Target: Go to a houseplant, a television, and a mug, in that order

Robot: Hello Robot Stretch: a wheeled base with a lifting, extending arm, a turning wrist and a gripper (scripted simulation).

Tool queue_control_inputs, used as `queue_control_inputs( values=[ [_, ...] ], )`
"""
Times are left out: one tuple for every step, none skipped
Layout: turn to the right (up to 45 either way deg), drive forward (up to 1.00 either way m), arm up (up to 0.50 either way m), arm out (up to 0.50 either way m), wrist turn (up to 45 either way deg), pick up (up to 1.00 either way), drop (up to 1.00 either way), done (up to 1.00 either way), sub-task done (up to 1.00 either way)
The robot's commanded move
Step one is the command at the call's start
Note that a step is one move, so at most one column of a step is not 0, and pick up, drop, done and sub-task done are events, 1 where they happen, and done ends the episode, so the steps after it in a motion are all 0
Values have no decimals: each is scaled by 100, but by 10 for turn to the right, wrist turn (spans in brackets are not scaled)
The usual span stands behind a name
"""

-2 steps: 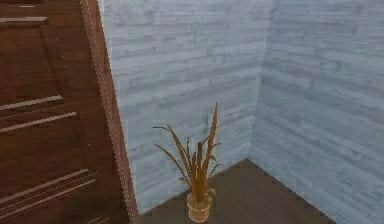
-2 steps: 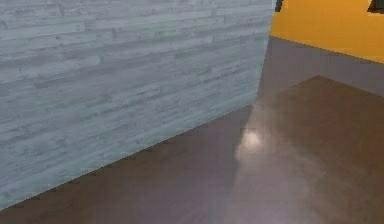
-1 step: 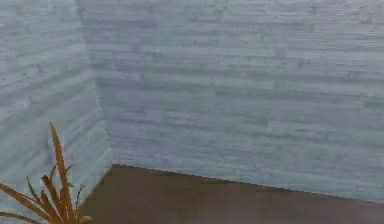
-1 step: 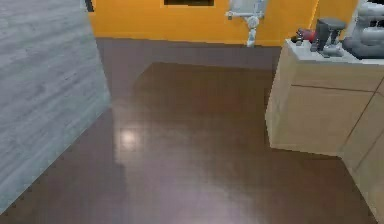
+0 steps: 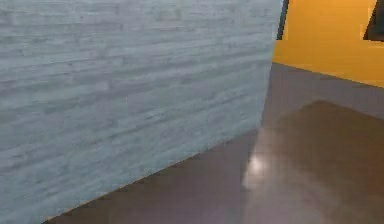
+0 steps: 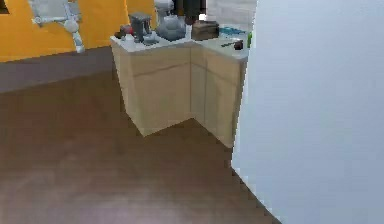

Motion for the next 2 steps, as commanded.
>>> queue_control_inputs(
  values=[
    [360,0,0,0,0,0,0,0,0],
    [30,0,0,0,0,0,0,0,0]
  ],
)
